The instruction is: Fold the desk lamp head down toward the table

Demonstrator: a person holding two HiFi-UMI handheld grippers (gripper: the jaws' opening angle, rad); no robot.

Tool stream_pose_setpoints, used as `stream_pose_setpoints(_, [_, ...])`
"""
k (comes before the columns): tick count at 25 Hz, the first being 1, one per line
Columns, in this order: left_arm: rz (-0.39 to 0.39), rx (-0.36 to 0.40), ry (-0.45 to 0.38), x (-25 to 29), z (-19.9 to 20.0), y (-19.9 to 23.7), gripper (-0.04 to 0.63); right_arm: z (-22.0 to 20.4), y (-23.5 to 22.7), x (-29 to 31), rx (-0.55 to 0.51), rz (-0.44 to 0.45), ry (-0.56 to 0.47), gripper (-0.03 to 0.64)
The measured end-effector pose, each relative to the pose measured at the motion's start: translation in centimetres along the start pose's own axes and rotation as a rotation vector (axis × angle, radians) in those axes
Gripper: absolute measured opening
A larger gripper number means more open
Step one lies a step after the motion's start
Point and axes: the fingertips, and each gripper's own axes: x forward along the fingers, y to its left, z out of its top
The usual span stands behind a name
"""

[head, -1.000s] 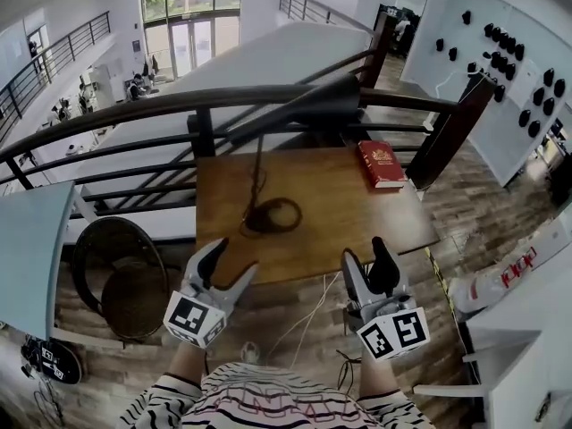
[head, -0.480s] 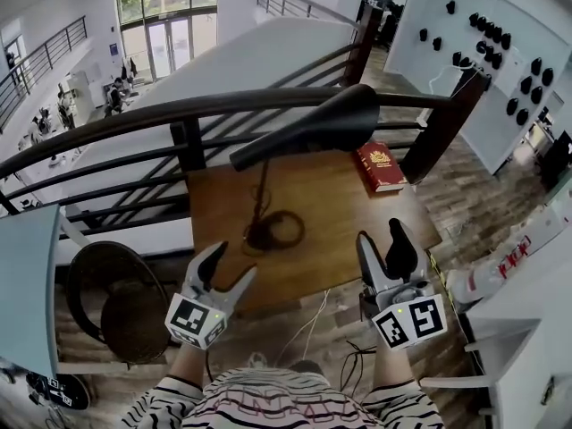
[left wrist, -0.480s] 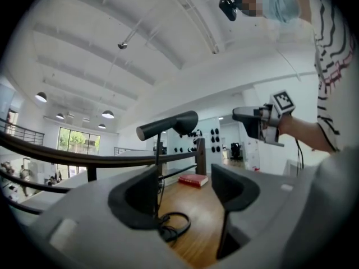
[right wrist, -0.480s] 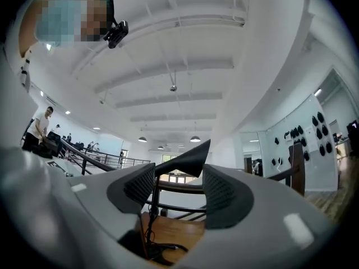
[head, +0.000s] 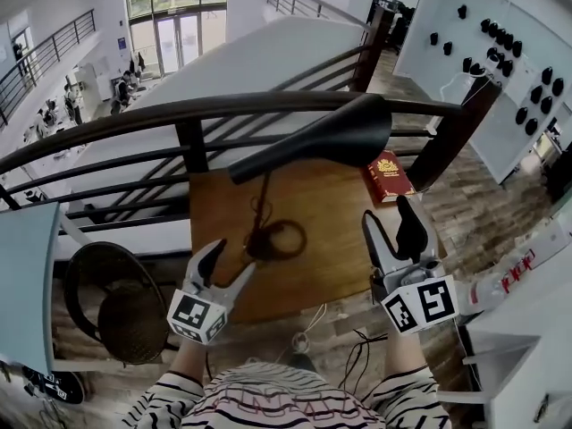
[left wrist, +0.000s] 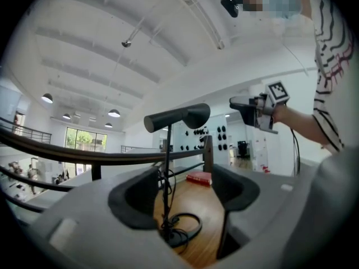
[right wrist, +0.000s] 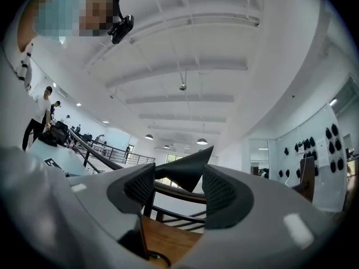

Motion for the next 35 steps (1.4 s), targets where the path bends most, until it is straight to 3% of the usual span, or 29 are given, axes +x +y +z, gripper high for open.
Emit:
stream_pose_setpoints(13, [0.135, 0.006, 0.018, 13.6, -0.6, 1.5, 0.28, 1.9, -11.7, 8.6, -0.197, 0.175, -0.023, 0.252])
stream_pose_setpoints(30, [0.155, 0.018, 0.053, 24.3, -3.9, 5.1, 0.272, 0.5, -16.3, 16.7, -0.354, 0.281, -0.037, 0.252])
stream_pose_setpoints(35, [0.228, 0.019, 0.066, 25.0, -4.6, 6.5, 0.273, -0.5, -16.6, 17.8, -0.369, 0.3, -0.015, 0.252])
